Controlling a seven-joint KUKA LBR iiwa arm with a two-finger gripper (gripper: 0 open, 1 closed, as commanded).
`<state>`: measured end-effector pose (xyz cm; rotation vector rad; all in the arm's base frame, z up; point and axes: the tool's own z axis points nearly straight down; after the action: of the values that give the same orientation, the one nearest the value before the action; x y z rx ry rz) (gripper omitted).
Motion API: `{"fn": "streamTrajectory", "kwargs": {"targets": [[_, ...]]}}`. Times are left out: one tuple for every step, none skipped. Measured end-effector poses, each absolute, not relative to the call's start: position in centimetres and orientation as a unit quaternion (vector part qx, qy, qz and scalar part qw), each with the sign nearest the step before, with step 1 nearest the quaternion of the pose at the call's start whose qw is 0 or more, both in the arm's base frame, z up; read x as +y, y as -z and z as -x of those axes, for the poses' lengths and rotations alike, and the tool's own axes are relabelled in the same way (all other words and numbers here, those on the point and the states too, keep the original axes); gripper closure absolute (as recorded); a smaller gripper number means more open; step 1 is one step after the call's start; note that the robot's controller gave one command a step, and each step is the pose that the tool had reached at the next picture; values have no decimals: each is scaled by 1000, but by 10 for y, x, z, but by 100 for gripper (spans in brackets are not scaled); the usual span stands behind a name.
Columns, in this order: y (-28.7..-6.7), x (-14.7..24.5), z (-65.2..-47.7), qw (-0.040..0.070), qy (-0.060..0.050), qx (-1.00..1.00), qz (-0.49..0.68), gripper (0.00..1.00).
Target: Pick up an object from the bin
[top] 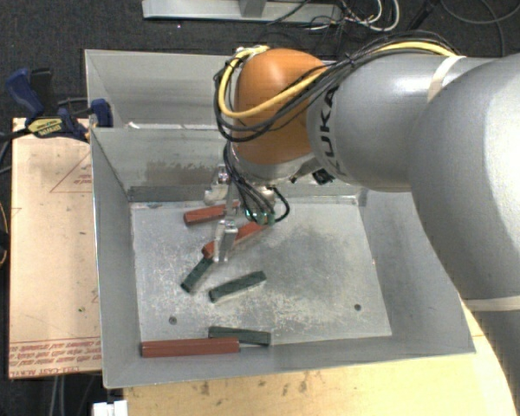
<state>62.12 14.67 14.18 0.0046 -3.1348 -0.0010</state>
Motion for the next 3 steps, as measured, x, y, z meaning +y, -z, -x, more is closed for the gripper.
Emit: {"fn": "streamTrajectory", "kwargs": {"targets": [[-146,146,-623,0,1,-1000,0,0],[-84,132,-641,-9,3,-996,-89,100],[-82,132,-639,-7,3,-996,-90,0]]}}
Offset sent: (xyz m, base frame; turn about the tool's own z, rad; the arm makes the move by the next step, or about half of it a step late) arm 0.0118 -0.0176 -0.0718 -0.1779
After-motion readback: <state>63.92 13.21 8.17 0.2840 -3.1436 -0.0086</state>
